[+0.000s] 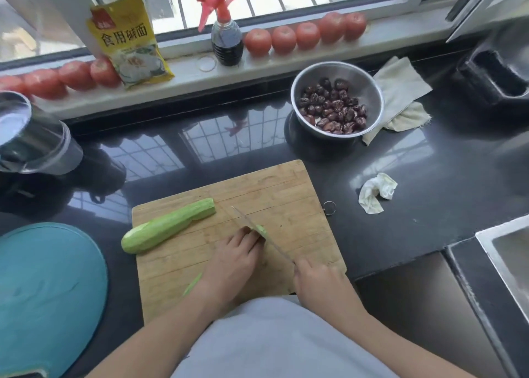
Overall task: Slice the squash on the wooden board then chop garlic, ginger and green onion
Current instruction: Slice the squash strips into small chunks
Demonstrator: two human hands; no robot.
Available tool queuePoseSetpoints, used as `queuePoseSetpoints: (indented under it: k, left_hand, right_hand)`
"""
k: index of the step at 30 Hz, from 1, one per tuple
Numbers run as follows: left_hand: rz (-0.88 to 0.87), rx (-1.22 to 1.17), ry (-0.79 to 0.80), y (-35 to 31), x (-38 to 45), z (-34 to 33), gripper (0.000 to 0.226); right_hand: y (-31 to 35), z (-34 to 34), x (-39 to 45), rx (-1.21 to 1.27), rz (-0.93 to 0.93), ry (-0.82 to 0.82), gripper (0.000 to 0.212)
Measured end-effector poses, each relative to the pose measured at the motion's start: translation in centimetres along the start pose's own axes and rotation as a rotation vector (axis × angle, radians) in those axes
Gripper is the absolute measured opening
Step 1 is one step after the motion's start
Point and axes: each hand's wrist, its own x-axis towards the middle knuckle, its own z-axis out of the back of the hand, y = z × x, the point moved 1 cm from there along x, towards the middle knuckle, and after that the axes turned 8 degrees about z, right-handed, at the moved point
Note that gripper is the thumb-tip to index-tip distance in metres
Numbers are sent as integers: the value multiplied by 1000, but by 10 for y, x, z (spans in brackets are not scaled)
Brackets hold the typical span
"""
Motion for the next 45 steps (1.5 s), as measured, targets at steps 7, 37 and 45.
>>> queuePoseSetpoints:
  k: [7,37,45]
  left_hand:
    - [19,-30,-58,0,1,-4,33]
    - [41,-70,-88,3,0,-3,42]
    - [44,-81,-86,1,1,1,39]
  right_hand:
    - [-2,-8,-1,-15,-18,14,30]
    - [-15,-11,-3,164,-58,176,27]
    - [-11,-10,-4,109,-39,192,20]
